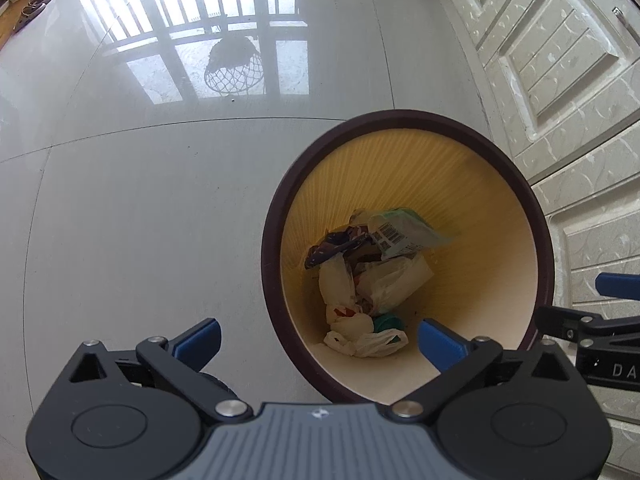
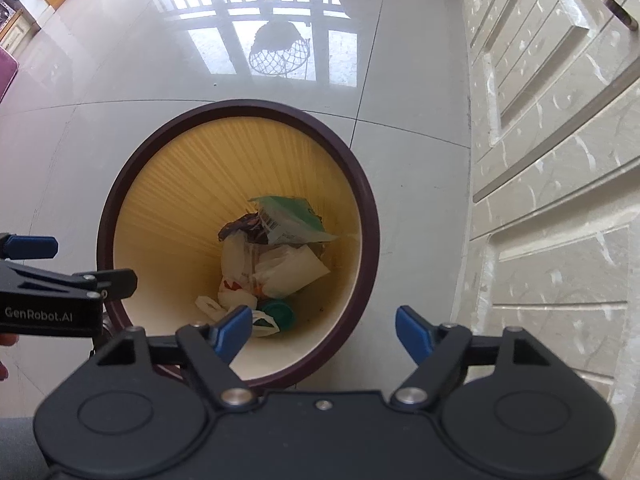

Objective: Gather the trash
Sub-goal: 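Withdraw both open tools from the wastebasket back toward the mattress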

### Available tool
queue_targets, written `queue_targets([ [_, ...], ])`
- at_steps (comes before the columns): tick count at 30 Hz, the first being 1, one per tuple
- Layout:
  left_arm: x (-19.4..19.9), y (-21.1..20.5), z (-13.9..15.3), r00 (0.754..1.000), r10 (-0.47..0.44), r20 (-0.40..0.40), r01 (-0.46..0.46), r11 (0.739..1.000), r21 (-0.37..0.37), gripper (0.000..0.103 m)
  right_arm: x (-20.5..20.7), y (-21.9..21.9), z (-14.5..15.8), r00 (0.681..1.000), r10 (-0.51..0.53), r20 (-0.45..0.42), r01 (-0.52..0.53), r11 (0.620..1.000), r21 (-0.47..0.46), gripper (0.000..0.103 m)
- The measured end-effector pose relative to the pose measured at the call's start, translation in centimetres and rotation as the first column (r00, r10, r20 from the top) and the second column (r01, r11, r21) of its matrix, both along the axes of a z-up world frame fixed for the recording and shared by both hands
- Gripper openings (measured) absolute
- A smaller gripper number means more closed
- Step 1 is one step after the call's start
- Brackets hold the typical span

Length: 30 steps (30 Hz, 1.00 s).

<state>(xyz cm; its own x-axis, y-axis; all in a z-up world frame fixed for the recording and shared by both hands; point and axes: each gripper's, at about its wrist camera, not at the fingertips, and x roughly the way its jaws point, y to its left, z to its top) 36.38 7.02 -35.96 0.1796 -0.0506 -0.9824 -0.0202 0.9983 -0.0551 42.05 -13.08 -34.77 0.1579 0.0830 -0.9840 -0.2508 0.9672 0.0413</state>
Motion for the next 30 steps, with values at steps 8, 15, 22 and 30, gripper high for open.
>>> queue_targets([
  [8, -0.7, 0.4, 0.1, 1.000, -0.011, 0.000, 0.011, 1.000, 0.012, 0.103, -0.3, -0.6, 0.5, 0.999, -0.006, 0.035, 0.007, 1.000, -0.017, 0.098],
  [15, -1.4, 0.4, 0.8, 0.999, -0.028, 0.018, 0.027, 0.999, 0.030, 0.103, -0.9, -1.3, 1.2, 0.998, -0.032, 0.052, 0.032, 0.999, -0.003, 0.103],
  [22, -2.7, 0.3, 1.9, 0.999, -0.037, 0.039, 0.035, 0.999, 0.040, 0.103, -1.9, -1.7, 2.0, 0.997, -0.041, 0.071, 0.043, 0.999, -0.029, 0.103],
  [30, -4.6, 1.3, 4.6, 0.996, 0.009, 0.086, -0.013, 0.999, 0.038, 0.103, -3.2, -1.5, 4.8, 0.990, -0.036, 0.134, 0.039, 0.999, -0.020, 0.103],
])
